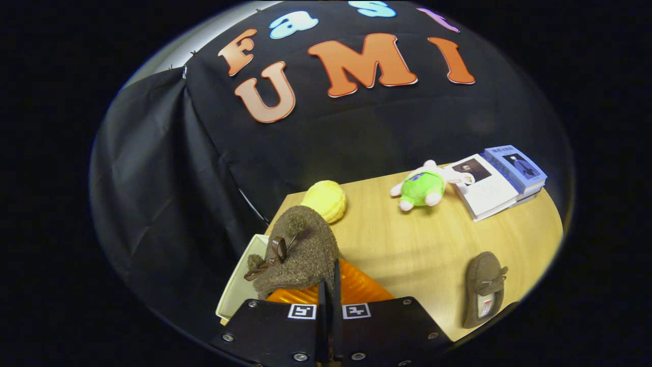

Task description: Open the storage box then place both shoes into the box .Put the left shoe in first, then the right shoe, with the right side of both shoes facing outward in a uniform manner.

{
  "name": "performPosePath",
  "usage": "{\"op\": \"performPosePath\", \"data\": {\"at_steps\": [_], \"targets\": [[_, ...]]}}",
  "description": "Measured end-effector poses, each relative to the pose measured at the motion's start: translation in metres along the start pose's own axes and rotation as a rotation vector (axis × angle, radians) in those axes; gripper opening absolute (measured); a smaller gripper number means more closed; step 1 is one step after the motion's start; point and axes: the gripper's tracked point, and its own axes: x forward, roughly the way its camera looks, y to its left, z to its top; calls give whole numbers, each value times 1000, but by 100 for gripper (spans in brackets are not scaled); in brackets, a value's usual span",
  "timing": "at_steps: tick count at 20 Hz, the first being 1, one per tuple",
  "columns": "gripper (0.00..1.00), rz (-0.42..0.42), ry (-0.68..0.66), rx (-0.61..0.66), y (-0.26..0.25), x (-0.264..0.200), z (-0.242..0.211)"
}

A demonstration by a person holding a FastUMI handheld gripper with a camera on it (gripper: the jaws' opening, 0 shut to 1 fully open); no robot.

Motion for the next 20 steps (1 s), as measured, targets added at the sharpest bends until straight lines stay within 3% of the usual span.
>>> {"op": "performPosePath", "data": {"at_steps": [2,8,15,18,20], "targets": [[4,39,38,9,27,5,-6],[4,23,92,-43,69,36,-21],[5,-52,170,-7,75,76,-51],[12,-60,257,1,84,88,-75],[27,-39,300,-12,90,88,-85]]}}
